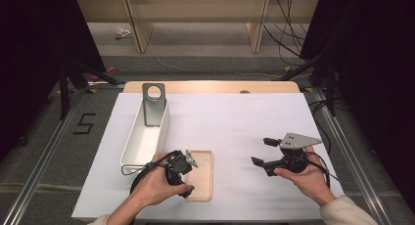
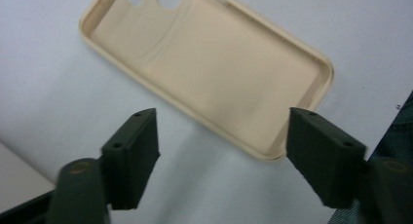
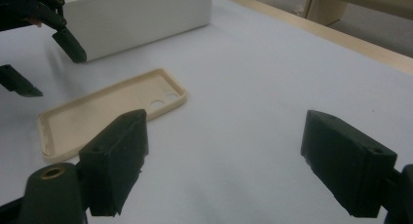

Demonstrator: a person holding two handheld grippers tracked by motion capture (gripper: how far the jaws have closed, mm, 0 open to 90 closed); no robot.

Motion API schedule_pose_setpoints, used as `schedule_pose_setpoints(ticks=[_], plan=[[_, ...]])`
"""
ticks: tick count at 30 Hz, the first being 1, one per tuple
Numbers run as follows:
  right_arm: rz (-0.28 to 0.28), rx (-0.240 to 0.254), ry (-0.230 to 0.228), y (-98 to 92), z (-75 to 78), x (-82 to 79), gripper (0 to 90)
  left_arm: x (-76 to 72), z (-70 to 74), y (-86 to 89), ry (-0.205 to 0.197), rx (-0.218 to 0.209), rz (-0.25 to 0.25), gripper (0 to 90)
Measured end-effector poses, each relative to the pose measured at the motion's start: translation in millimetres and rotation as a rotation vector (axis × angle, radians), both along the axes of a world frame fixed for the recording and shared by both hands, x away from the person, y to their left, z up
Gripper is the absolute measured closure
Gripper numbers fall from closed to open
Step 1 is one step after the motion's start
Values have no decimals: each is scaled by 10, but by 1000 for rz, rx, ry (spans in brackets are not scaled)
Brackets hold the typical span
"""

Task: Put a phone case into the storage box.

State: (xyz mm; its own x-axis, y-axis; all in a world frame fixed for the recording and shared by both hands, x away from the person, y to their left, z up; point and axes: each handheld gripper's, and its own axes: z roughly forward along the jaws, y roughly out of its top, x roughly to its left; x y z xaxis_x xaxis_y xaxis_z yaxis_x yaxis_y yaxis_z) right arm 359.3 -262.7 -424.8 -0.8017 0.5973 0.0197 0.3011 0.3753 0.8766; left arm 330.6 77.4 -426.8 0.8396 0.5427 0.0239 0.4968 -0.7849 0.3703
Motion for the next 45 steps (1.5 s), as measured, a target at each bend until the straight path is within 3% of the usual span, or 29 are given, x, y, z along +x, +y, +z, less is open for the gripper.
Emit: schedule_pose_setpoints(ticks=[3, 5, 8, 10, 14, 28, 33, 37, 40, 45], plan=[[0, -1, -1, -13, -3, 4, 182, 2, -2, -37, 6, -16, -11, 152], [-3, 0, -1, -26, -7, 8, 182, 12, 1, -51, -2, -25, -24, 144], [-7, 0, 1, -45, -18, 15, 182, 16, 4, -78, -38, -20, -68, 51], [-9, 2, 4, -59, -24, 19, 182, 12, -4, -95, -25, -15, -84, 0], [-12, 6, 2, -77, -27, 15, 182, 22, -40, -106, -19, -2, -89, 0], [-17, -3, -6, -74, -5, -19, 181, 25, -33, -83, -57, 8, -109, 10], [-16, -12, -12, -48, 10, -33, 181, 7, -18, -84, -66, 20, -126, 102], [-18, -19, -12, -34, 14, -35, 181, -3, 16, -110, -73, 33, -156, 158], [-18, -18, -12, -30, 13, -28, 181, -12, 44, -159, -81, 70, -214, 176], [-18, -14, -9, -28, 5, -22, 181, -28, 18, -283, -51, 136, -334, 186]])
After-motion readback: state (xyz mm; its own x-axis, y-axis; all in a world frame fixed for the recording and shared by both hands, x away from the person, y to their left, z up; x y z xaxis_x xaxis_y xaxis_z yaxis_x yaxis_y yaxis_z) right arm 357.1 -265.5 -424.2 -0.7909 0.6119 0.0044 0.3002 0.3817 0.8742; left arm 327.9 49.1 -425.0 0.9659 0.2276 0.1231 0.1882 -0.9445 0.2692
